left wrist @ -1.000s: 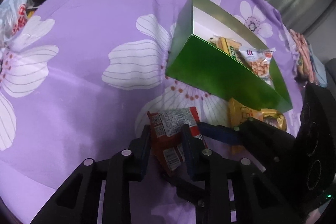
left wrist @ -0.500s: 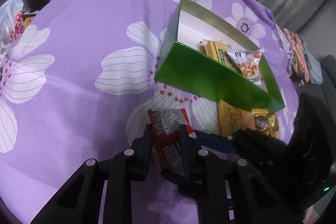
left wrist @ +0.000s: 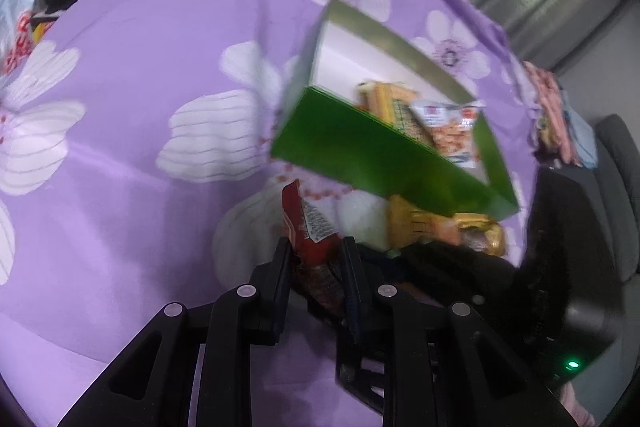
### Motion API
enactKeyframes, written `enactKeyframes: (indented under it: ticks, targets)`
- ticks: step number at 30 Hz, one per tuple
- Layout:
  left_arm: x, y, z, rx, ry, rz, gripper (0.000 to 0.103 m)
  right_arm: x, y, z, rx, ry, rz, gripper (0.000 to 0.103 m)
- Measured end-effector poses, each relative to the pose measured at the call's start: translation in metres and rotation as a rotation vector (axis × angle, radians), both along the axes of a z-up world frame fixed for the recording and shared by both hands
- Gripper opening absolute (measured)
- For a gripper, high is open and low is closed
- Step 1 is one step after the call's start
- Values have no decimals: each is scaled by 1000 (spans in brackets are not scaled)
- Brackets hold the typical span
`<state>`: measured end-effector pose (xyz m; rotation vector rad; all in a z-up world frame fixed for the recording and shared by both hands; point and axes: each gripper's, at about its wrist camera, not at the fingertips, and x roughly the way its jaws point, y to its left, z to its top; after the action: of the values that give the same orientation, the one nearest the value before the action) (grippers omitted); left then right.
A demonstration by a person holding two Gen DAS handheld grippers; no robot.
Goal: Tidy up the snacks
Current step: 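Lift the red-and-white packet with both grippers and carry it over the box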
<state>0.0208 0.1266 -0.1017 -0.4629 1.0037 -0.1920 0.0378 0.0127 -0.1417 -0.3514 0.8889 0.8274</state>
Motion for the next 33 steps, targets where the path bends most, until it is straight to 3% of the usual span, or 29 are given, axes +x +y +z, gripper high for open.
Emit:
enactKeyframes:
  ticks: [11,33]
  targets:
    - [-12,-21,34,73,-113,-24,23,-15,-18,30,77,-97,-41,22]
    - [-26,-58,110,100,-337,-65,23,-30,-53,113,130,-292,-72,22]
